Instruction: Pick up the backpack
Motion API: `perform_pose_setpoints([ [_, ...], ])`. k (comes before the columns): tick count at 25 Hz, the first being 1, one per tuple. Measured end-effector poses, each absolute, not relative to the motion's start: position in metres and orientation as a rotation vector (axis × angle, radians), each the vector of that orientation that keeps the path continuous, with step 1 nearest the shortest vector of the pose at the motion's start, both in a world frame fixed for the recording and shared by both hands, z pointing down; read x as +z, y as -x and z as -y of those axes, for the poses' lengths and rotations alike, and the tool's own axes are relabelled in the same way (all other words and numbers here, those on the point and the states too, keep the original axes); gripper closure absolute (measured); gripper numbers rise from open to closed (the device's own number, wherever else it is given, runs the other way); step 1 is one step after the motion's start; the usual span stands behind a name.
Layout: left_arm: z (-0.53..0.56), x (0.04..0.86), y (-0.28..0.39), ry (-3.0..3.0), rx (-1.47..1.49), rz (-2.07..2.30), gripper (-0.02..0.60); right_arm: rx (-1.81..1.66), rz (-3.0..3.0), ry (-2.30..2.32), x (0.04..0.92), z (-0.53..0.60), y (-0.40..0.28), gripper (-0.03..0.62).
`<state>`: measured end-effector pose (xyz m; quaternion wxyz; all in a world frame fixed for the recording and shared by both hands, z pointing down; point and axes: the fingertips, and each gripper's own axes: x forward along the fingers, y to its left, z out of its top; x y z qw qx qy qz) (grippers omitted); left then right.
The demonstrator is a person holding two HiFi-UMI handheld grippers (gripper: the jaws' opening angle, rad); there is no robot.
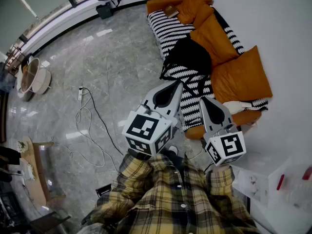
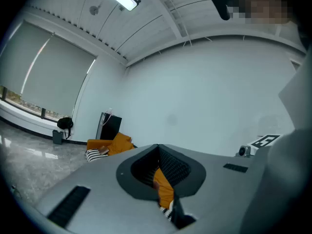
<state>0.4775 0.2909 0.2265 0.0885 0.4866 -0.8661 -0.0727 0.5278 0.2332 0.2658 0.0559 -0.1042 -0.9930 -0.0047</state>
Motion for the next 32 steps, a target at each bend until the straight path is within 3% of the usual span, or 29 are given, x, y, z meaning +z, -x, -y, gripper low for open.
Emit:
perform_pose_setpoints([
  [17, -0.301, 0.241, -0.471, -1.331, -0.216, 2.628, 0.563, 0.032, 2.982, 0.393, 0.287, -0.233, -0.521, 0.579],
  [23, -0.306, 0.243, -0.419, -1.314, -0.227, 2.640, 0.563, 0.033, 2.969, 0.406, 0.289, -0.236, -0.471, 0.579],
  [32, -0.298, 0.238, -0.285, -1.367, -0.205, 2.600, 0.563, 0.000, 2.956, 0.407, 0.284, -0.243, -0.334, 0.579],
])
